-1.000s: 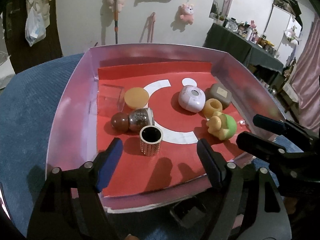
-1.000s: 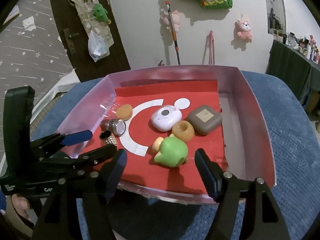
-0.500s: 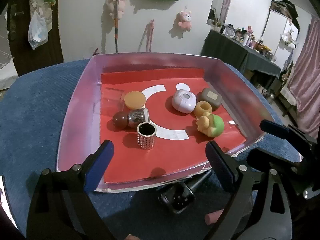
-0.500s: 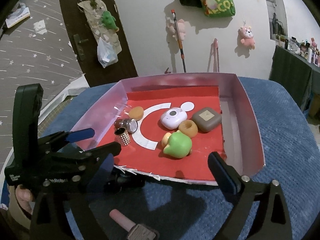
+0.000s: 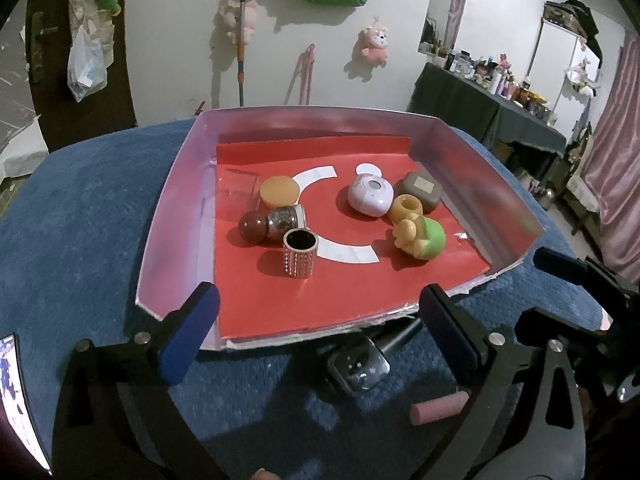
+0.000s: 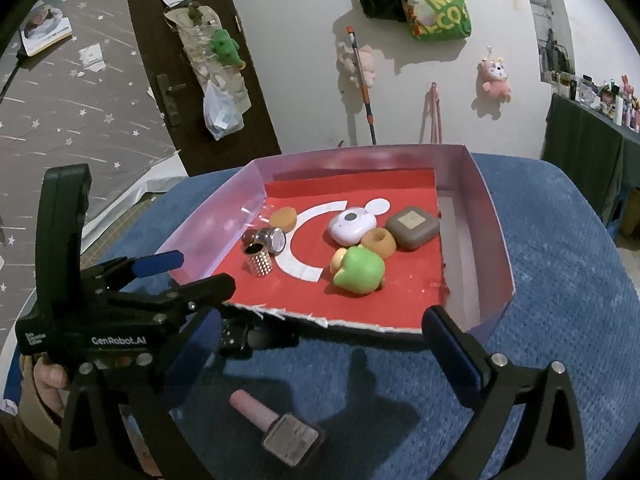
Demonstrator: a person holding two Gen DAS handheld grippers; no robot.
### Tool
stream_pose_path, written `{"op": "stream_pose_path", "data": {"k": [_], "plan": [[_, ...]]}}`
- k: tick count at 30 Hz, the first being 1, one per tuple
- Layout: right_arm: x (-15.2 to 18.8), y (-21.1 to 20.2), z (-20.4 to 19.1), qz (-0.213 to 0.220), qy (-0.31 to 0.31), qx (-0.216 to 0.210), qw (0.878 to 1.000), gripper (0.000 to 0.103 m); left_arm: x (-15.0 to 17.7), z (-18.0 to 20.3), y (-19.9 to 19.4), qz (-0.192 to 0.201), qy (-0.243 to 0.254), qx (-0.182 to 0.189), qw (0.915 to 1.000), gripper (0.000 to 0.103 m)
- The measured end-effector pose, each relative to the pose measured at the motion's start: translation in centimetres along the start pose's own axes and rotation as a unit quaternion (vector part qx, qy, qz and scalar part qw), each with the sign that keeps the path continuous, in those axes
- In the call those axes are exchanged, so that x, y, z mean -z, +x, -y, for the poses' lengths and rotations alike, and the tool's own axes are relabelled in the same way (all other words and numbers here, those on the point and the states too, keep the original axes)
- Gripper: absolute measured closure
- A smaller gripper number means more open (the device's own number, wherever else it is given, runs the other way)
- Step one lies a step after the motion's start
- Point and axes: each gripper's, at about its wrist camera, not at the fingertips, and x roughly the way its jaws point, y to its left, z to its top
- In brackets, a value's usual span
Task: Organize rigid objects
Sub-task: 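Withdraw both grippers from the box toward the two nail polish bottles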
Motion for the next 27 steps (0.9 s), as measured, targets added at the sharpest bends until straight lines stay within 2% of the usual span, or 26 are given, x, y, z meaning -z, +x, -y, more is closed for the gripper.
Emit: {"op": "stream_pose_path", "data": {"k": [16,27], "plan": [[2.9,-0.8,-1.1,-0.014,-0.007,-0.006,1.000,0.000,2.3,0.8,-1.3,-0.002,0.006,-0.001,1.0000,0.001],[5.2,-0.1,-1.9,-0.034,-0.015,-0.006,0.999,0.000,4.0,-0.1,-1.6,-0.009,-0.006,-0.012,0.9999,0.001]]}}
